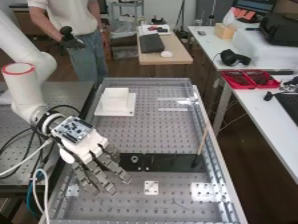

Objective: Grab the larger nut and place it in the white container

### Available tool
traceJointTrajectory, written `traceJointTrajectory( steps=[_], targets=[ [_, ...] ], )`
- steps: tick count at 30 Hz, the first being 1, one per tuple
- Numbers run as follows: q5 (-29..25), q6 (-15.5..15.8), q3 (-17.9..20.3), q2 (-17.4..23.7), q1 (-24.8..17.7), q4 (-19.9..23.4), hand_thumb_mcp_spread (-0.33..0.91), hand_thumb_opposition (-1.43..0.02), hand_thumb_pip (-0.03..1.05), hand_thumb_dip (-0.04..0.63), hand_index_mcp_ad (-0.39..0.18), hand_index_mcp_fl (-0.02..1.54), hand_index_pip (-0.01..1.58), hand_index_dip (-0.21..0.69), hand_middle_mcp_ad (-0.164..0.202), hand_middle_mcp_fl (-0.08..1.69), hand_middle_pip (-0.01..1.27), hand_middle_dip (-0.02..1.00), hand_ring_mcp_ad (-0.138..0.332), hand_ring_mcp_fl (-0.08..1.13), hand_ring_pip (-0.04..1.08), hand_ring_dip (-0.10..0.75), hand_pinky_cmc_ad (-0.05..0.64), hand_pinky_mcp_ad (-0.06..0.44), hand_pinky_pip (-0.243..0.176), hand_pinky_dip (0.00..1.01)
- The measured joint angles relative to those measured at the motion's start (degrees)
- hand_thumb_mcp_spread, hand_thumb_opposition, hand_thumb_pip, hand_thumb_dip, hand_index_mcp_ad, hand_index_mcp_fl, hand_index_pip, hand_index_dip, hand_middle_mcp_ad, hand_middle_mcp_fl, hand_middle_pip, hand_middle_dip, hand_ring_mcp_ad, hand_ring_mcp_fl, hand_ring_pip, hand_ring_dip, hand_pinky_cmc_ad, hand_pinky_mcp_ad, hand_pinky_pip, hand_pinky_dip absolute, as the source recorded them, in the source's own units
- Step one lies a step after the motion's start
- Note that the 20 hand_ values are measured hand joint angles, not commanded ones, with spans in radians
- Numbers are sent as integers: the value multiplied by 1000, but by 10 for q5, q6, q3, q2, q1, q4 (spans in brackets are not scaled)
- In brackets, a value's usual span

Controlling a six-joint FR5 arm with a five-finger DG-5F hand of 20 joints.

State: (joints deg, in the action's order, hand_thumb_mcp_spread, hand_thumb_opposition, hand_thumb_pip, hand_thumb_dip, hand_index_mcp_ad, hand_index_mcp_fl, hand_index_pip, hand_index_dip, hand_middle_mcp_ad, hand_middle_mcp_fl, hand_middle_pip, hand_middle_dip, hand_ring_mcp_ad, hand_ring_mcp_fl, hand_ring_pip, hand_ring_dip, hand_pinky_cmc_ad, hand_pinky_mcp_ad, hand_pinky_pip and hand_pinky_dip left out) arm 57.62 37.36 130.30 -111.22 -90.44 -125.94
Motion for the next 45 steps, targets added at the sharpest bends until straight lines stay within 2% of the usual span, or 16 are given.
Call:
traceJointTrajectory(
  steps=[6,7,13,15,20,22,34,40,45],
  targets=[
    [5,3,0,-1,2,8,337,-867,784,225,-134,148,1559,110,59,-2,120,169,176,0,344,58,384,309,-96,899],
    [5,3,0,-1,2,7,337,-867,782,225,-134,162,1560,105,59,-2,120,169,169,0,344,58,365,312,-93,899],
    [8,1,-3,-1,3,-4,326,-855,777,227,-103,195,1557,103,59,-3,136,168,164,2,344,49,346,311,-93,899],
    [7,1,-3,-1,3,-3,326,-855,773,227,-101,215,1557,101,59,-3,136,168,166,0,344,49,351,295,-91,899],
    [7,3,0,3,3,3,328,-878,763,222,-101,271,1524,72,58,-3,134,169,164,2,344,49,347,297,-91,899],
    [9,5,1,8,3,6,321,-883,742,222,-93,309,1525,70,56,-7,134,169,164,2,344,49,339,297,-91,899],
    [44,21,6,62,-7,22,321,-883,742,222,-89,309,1525,73,59,-7,134,169,162,0,337,49,332,293,-94,899],
    [110,9,-1,100,-23,-6,321,-883,742,222,-89,309,1525,73,59,-7,134,169,162,0,330,49,328,293,-94,895],
    [205,-22,-18,117,-41,-57,321,-883,742,222,-89,309,1525,70,59,-7,134,169,166,2,295,49,328,295,-94,881]
  ],
)
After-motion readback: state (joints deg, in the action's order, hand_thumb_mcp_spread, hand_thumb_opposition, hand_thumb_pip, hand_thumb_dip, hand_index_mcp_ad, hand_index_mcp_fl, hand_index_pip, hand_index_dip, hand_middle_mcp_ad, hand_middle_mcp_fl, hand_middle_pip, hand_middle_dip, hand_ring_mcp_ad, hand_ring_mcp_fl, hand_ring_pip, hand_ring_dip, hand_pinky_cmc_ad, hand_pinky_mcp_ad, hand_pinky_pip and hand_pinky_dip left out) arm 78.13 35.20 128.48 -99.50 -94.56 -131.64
